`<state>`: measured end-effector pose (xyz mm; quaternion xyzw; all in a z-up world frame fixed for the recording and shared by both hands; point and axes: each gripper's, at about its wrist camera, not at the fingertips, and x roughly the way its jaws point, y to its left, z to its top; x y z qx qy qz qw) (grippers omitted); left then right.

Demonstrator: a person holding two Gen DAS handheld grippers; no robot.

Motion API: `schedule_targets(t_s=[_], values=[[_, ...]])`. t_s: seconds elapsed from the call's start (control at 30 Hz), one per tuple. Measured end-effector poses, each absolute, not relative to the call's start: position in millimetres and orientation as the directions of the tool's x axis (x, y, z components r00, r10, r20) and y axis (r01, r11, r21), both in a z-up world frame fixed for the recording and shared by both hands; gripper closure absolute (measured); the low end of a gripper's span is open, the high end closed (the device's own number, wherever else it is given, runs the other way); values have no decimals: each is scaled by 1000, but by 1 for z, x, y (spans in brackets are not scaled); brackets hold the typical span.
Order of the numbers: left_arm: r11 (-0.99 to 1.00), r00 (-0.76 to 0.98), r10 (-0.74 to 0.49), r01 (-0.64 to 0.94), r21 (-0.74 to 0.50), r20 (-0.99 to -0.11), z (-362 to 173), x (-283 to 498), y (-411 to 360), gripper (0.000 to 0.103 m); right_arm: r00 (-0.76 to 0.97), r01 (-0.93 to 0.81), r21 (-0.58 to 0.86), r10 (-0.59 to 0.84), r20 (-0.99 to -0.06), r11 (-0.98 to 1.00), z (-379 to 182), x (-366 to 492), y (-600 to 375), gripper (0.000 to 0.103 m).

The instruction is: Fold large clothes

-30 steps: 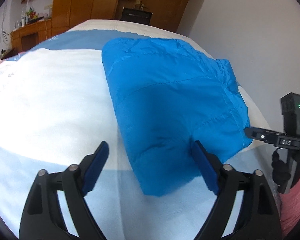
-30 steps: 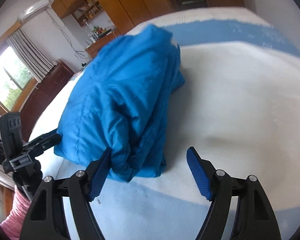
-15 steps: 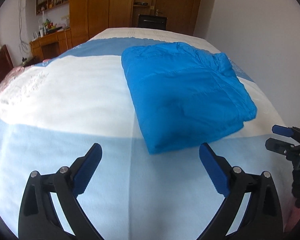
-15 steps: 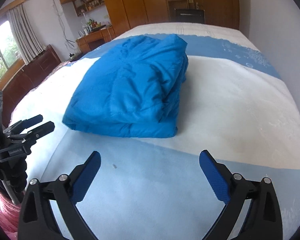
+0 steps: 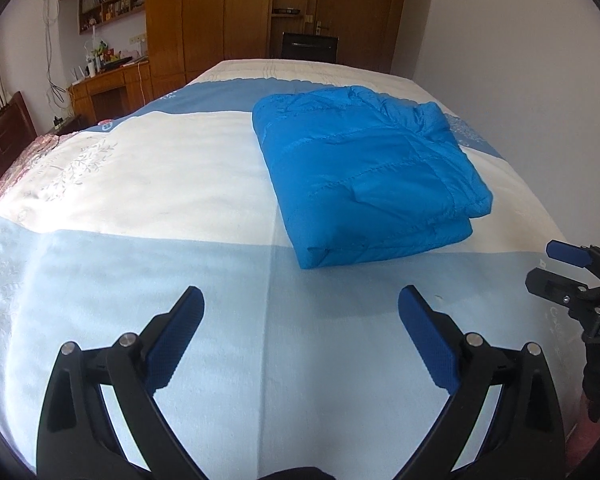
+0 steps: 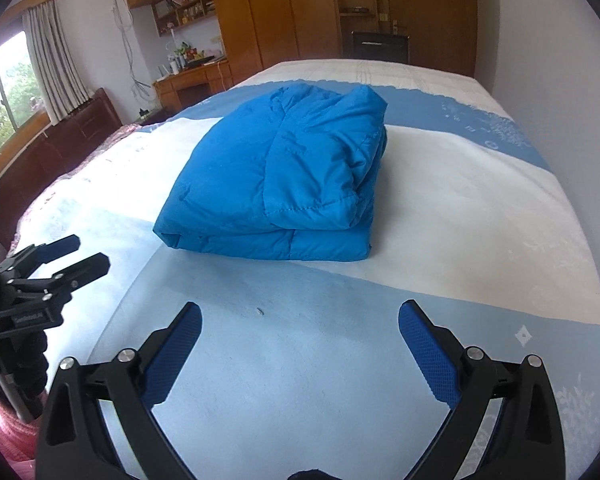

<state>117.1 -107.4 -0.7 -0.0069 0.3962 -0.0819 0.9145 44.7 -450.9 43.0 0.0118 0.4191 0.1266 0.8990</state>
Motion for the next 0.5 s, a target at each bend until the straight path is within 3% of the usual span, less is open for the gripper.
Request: schedule_targets(t_s=[0.5], values=[[990, 703, -137, 117, -75, -698, 10, 91, -102, 6, 631, -175, 126, 209, -747, 977, 46, 26, -454, 4]])
